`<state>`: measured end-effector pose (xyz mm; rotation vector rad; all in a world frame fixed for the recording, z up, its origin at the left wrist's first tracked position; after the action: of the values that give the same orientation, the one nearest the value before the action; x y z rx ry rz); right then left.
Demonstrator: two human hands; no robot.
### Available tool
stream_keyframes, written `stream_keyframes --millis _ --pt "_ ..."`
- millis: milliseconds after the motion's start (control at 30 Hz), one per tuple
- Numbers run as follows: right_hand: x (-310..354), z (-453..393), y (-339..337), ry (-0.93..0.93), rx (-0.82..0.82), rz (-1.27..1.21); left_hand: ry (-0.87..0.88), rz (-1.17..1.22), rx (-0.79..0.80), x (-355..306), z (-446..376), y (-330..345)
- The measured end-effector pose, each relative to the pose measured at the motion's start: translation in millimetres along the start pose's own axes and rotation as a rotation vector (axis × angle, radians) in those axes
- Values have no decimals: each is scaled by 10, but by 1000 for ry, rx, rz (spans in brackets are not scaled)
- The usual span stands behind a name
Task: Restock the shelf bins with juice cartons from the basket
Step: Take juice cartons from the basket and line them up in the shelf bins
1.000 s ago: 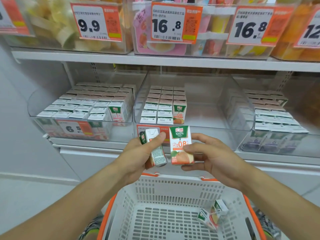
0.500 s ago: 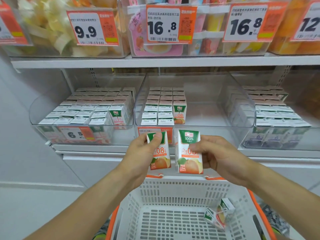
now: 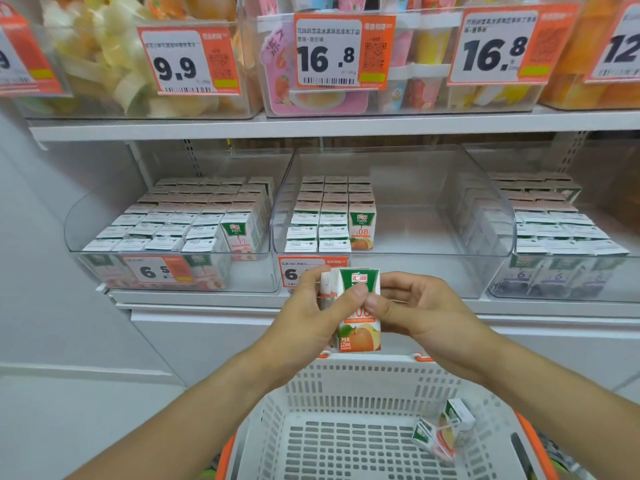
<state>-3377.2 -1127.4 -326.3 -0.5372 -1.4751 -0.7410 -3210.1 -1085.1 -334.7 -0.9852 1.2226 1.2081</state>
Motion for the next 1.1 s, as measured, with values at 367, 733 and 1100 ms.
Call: stream_keyframes --millis 367,733,1100 --pt "13 17 -11 -58 11 165 175 -115 -62 3 -41 -120" --pt "-152 -61 -71 -57 -63 26 137 -144 31 -25 2 -154" --pt "16 -58 -215 29 219 260 114 -352 41 36 -9 3"
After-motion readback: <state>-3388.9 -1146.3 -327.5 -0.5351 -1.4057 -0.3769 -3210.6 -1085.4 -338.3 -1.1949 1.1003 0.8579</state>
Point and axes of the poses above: each hand's wrist, its own z-axis away from the middle knuckle, its own y-axis out of the palm, x = y × z, the point moved 2 cm from there along -z, towards the middle knuckle, and after that the axes turned 11 degrees about x, right-handed, at the moved point
